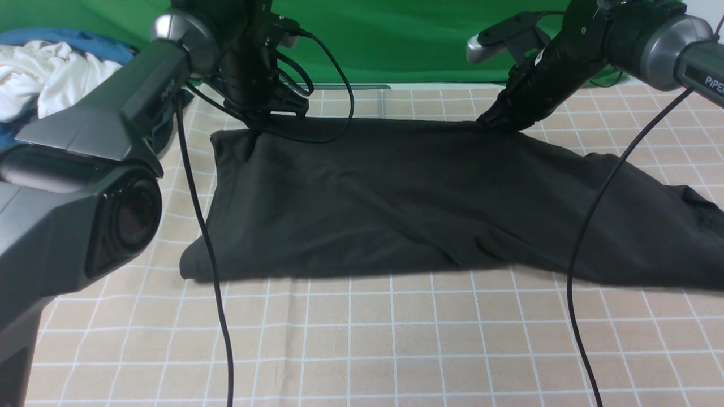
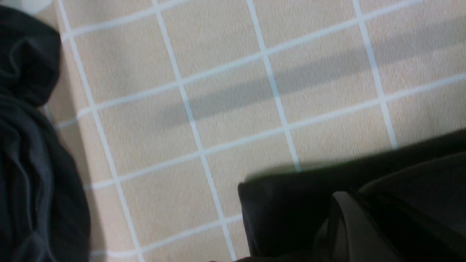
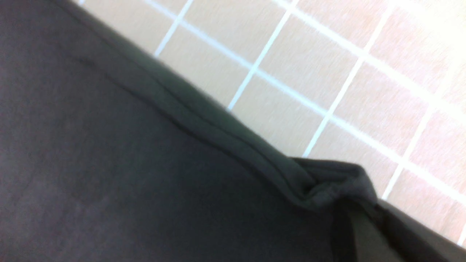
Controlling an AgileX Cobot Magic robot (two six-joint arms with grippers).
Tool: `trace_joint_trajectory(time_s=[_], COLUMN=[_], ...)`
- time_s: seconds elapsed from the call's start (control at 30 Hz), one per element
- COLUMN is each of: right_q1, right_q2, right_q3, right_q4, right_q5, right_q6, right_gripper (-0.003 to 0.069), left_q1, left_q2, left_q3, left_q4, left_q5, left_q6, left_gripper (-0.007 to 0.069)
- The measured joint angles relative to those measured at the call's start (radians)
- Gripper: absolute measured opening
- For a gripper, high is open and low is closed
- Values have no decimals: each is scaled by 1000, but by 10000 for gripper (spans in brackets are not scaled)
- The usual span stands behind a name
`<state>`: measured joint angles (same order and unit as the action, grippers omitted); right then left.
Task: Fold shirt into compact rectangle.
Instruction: 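Fold the black garment in half by bringing its near edge over to the far edge, then pull the folded dark garment lengthwise by its ends to straighten it flat on the table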
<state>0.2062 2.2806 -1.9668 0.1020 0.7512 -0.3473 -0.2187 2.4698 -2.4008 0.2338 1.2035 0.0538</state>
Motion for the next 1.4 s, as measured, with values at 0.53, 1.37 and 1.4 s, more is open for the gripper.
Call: trace_joint_trajectory(time_s=[0.53, 1.37, 1.4], right_q1=[-2, -421, -423], right_q2=[-34, -396, -394], right_q3=[-41, 477, 491], right_q4=[-75, -79, -76], right_q5=[18, 291, 259], right_q6=[11, 120, 120], right_gripper=[332, 272, 293], left_q1=[0, -8, -8], left_q2=[36, -489, -489], left_q3=[-2, 872, 885], left_q4=[74, -313, -313], left_q5=[-30, -60, -75], left_q6=[-163, -187, -187], left_gripper=[322, 12, 12])
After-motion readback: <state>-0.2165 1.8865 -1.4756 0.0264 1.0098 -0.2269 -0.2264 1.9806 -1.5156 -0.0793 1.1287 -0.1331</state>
